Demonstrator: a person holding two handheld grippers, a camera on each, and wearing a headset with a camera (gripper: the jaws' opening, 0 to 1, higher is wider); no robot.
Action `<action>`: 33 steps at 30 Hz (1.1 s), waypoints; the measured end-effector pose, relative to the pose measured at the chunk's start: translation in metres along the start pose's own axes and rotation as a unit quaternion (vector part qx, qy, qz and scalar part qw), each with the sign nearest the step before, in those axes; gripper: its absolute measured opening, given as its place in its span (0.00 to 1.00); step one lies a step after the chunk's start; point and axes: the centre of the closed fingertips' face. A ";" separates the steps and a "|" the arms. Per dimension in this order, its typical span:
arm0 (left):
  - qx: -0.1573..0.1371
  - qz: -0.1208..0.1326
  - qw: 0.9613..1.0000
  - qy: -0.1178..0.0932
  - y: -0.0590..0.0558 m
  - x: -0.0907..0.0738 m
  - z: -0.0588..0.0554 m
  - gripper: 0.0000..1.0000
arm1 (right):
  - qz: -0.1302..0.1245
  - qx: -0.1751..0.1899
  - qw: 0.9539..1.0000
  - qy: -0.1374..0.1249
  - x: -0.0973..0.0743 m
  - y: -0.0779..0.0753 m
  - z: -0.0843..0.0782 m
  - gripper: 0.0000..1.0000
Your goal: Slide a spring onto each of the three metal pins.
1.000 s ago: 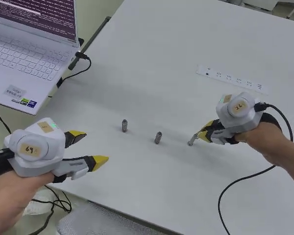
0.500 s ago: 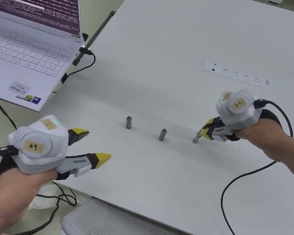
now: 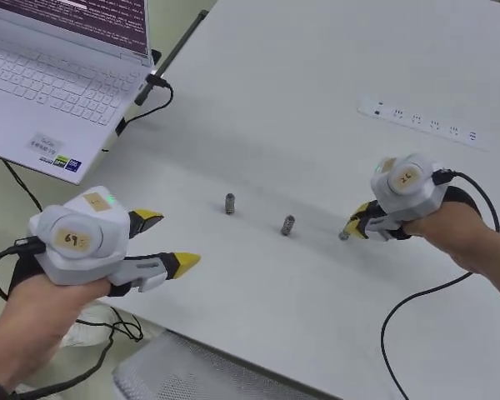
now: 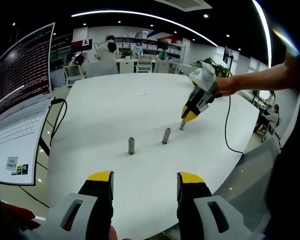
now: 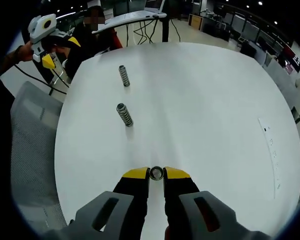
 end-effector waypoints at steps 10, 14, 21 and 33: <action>0.002 0.004 1.000 0.004 0.000 -0.002 0.002 0.46 | 0.007 0.005 1.000 0.004 0.010 0.001 -0.006 0.09; 0.003 0.004 1.000 0.003 0.000 -0.002 0.004 0.46 | 0.008 0.006 1.000 0.005 0.010 0.002 -0.007 0.10; 0.005 0.003 1.000 -0.003 -0.001 0.000 0.008 0.46 | -0.004 0.013 1.000 0.000 -0.002 0.001 -0.008 0.16; 0.009 -0.008 1.000 -0.022 -0.005 0.001 0.020 0.46 | -0.035 0.037 0.998 -0.036 -0.041 0.016 -0.023 0.25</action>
Point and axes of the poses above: the centre of the closed fingertips' face, and the gripper's own axes: x roughly forward along the fingers, y roughly to its left, z roughly out of its top, and after that the axes turned 2 degrees about -y, right-handed
